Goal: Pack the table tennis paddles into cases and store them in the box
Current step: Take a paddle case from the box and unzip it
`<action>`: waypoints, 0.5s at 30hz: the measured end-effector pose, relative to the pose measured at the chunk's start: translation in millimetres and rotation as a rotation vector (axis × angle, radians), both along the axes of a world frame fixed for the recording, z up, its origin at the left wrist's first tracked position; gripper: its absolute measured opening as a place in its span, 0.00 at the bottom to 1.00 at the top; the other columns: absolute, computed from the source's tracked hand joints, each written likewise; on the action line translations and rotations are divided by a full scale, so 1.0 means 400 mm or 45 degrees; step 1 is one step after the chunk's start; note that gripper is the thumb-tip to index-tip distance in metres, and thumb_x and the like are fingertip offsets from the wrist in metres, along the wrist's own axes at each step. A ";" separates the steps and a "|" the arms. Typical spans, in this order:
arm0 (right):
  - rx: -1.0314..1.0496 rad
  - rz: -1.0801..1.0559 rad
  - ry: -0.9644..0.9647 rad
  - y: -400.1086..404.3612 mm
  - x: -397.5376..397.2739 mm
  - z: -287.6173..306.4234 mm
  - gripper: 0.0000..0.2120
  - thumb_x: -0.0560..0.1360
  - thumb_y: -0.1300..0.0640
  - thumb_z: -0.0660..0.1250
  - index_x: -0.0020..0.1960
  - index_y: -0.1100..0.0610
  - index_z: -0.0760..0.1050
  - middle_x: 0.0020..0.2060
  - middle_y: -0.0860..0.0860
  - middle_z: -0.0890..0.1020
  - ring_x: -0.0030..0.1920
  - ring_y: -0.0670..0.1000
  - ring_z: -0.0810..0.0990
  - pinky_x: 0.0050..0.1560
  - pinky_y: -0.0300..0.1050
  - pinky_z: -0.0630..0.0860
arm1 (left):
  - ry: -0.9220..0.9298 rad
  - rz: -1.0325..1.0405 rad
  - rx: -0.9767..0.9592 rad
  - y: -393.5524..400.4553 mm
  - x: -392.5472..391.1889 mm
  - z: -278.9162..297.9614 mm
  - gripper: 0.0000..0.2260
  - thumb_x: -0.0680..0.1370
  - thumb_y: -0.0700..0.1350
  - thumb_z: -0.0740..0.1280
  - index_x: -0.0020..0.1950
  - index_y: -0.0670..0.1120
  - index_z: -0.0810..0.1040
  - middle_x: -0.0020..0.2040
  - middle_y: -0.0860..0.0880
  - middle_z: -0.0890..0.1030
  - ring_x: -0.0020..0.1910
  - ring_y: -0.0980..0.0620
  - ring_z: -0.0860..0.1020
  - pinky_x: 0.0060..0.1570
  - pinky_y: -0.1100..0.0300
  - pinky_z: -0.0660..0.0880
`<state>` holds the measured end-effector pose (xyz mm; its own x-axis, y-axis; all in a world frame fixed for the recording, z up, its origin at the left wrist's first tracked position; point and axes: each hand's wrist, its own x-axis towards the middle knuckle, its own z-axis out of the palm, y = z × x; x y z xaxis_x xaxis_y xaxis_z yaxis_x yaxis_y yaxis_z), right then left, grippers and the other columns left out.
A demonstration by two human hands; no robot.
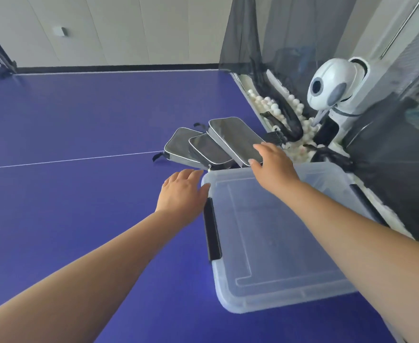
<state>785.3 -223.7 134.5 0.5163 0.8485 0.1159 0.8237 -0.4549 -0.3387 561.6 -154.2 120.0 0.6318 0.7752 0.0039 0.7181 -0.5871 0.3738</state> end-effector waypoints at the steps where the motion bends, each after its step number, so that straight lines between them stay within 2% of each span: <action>1: -0.016 0.017 0.013 0.012 0.041 -0.008 0.24 0.80 0.52 0.60 0.74 0.58 0.66 0.74 0.56 0.66 0.74 0.56 0.62 0.71 0.51 0.61 | 0.005 0.023 -0.019 -0.001 0.044 -0.007 0.23 0.82 0.56 0.55 0.76 0.51 0.64 0.74 0.51 0.68 0.73 0.47 0.63 0.72 0.52 0.57; 7: -0.118 0.075 0.135 0.114 0.231 -0.064 0.24 0.80 0.50 0.62 0.74 0.55 0.65 0.73 0.55 0.66 0.72 0.56 0.65 0.70 0.55 0.64 | 0.149 0.099 -0.002 0.014 0.231 -0.049 0.26 0.80 0.64 0.53 0.75 0.54 0.65 0.72 0.52 0.69 0.71 0.47 0.65 0.68 0.51 0.61; 10: -0.201 0.073 0.219 0.187 0.297 -0.102 0.26 0.79 0.48 0.63 0.74 0.53 0.64 0.72 0.56 0.66 0.70 0.58 0.67 0.67 0.55 0.67 | 0.267 0.143 -0.061 0.031 0.274 -0.063 0.24 0.79 0.67 0.52 0.70 0.57 0.70 0.63 0.54 0.76 0.64 0.49 0.71 0.54 0.53 0.69; 12: -0.269 0.055 0.263 0.229 0.329 -0.132 0.29 0.77 0.45 0.64 0.75 0.52 0.62 0.71 0.56 0.66 0.69 0.59 0.68 0.67 0.56 0.68 | 0.309 0.188 -0.077 0.037 0.282 -0.066 0.23 0.78 0.69 0.51 0.64 0.59 0.73 0.56 0.56 0.78 0.59 0.50 0.74 0.45 0.56 0.69; 15: -0.393 0.001 0.293 0.284 0.377 -0.179 0.36 0.74 0.40 0.67 0.76 0.51 0.59 0.70 0.58 0.65 0.68 0.61 0.69 0.65 0.57 0.70 | 0.333 0.239 -0.029 0.037 0.288 -0.068 0.23 0.76 0.71 0.51 0.59 0.60 0.75 0.49 0.58 0.77 0.54 0.52 0.75 0.41 0.57 0.68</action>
<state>936.2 -110.2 62.9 0.4983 0.8258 -0.2640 0.7424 -0.5637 -0.3620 676.6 -139.3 93.0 0.4552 0.8761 -0.1587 0.8864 -0.4291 0.1739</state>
